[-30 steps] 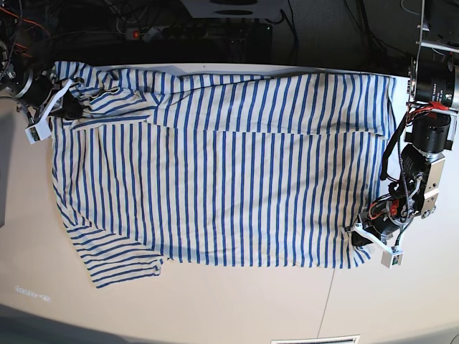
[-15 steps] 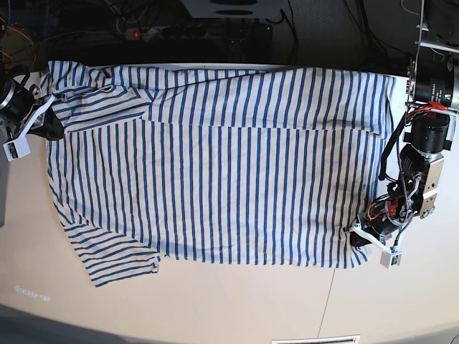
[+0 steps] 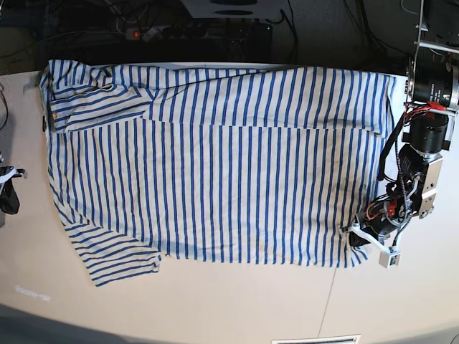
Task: Fold the T-shirt properly
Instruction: 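Move the right gripper to the other hem corner and grasp it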
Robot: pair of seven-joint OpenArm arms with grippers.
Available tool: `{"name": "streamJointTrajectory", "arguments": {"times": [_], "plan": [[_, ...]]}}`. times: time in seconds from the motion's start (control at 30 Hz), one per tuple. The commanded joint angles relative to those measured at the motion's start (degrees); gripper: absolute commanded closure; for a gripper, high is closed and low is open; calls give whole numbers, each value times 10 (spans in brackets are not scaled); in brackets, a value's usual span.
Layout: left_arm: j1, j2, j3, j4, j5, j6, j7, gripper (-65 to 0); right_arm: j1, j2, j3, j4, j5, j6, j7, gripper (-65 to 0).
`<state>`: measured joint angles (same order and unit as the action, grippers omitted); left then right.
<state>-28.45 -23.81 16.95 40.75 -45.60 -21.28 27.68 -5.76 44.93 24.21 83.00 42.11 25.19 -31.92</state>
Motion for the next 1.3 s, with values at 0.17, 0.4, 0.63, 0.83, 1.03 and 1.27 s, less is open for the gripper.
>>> {"name": "streamJointTrajectory", "arguments": {"times": [0.17, 0.4, 0.63, 0.83, 1.03, 1.27], "plan": [[-10, -5, 0, 5, 10, -10, 11, 0, 169, 16, -3, -192, -8, 33, 23, -186], [-9, -5, 0, 5, 9, -10, 13, 0, 368, -4, -45, -455, -8, 35, 25, -319], [-9, -5, 0, 5, 9, -10, 20, 0, 476, -73, -86, -642, -44, 35, 30, -319], [-9, -5, 0, 5, 9, -10, 21, 0, 477, -129, -86, -681, -98, 35, 39, -319], [-9, -5, 0, 5, 8, -10, 21, 0, 478, -172, -86, -682, -122, 35, 41, -319], [-9, -5, 0, 5, 0, -11, 21, 0, 480, -222, -86, -681, -163, 45, 51, -319]]}}
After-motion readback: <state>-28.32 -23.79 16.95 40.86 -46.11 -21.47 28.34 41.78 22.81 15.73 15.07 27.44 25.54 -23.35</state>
